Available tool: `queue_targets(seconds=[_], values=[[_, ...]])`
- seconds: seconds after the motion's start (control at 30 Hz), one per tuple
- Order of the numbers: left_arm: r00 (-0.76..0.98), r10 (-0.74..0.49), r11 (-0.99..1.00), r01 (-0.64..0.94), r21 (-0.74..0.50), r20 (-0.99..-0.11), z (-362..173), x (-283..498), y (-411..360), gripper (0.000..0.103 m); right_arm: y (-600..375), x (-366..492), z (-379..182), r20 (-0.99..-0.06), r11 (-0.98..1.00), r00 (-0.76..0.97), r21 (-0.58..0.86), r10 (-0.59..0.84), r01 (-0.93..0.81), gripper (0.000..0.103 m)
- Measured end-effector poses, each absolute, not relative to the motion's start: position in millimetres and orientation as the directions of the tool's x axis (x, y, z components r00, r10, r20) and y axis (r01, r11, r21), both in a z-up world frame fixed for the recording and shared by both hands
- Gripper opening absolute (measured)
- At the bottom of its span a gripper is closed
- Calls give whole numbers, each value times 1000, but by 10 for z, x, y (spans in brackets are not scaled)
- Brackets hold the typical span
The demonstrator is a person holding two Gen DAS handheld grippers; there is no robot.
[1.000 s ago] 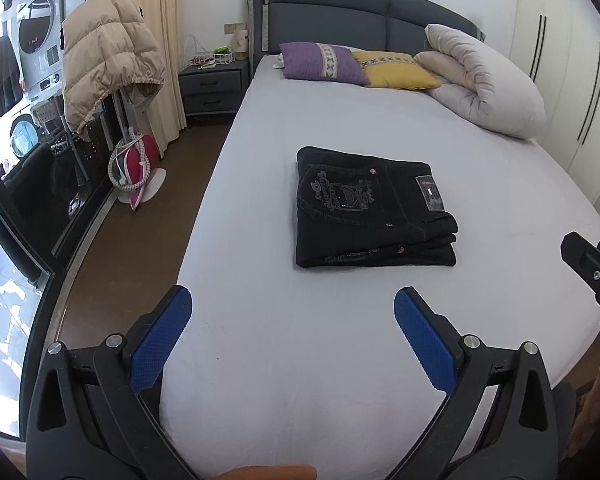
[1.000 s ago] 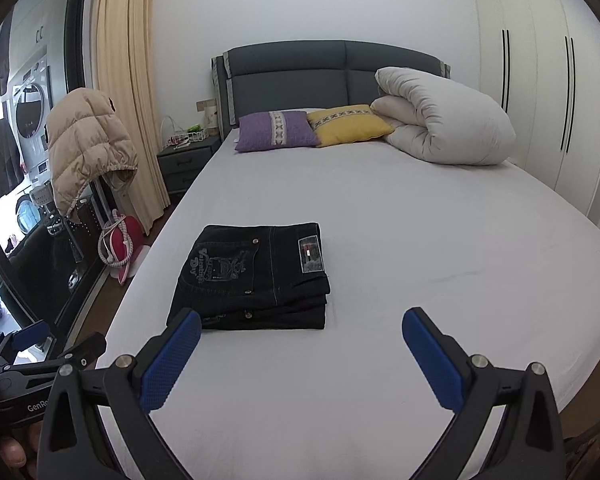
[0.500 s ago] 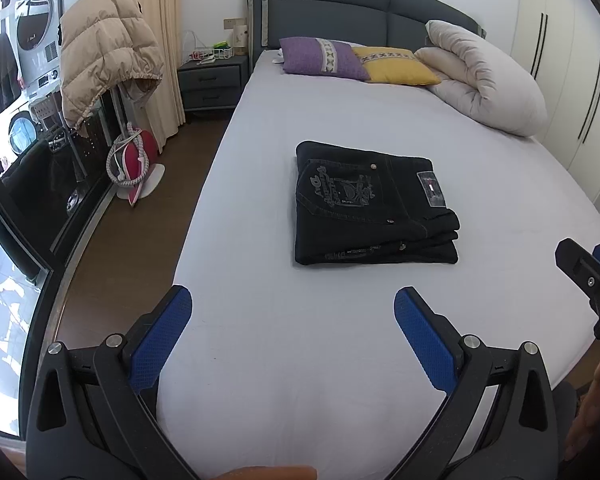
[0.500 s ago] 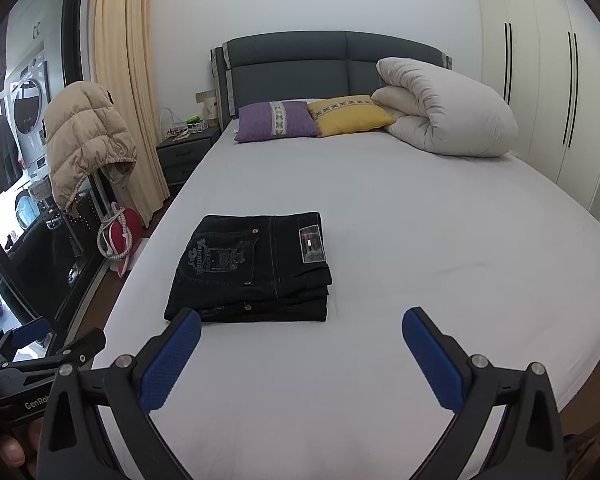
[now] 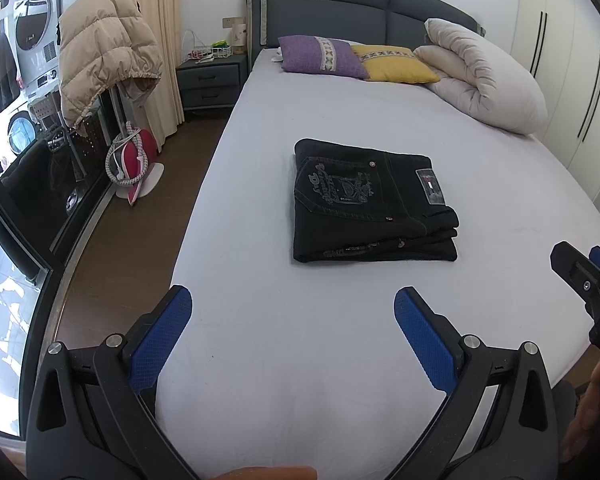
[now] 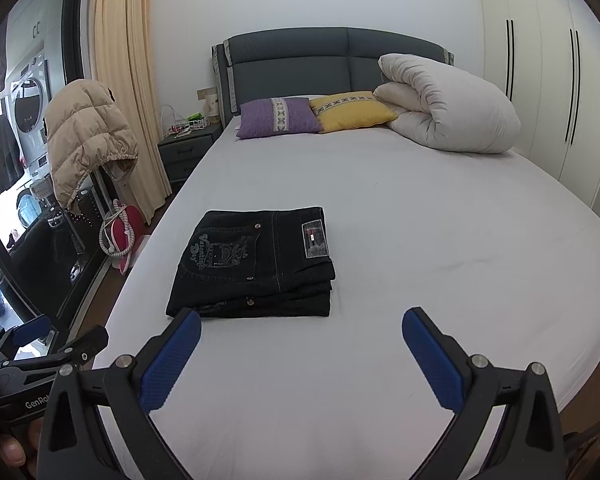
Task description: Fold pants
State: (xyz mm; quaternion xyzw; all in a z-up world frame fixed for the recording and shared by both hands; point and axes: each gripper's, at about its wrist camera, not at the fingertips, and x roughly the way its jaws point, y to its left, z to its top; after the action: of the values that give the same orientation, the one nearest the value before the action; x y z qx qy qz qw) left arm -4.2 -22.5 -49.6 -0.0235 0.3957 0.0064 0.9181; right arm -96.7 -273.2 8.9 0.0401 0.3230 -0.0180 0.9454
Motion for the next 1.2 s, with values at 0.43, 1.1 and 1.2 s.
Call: queue_targets(seconds=[0.43, 1.1, 1.2], values=[[684, -10, 999, -27, -39, -729, -517, -37, -225, 103, -2721, -977, 65, -615, 996, 788, 68, -5, 59, 103], [681, -12, 999, -28, -42, -732, -537, -35, -206, 103, -2692, -1013, 38, -617, 996, 787, 70, -1, 56, 103], [682, -11, 999, -31, -45, -731, -538, -35, -205, 103, -2694, -1011, 39, -617, 996, 787, 70, -1, 56, 103]])
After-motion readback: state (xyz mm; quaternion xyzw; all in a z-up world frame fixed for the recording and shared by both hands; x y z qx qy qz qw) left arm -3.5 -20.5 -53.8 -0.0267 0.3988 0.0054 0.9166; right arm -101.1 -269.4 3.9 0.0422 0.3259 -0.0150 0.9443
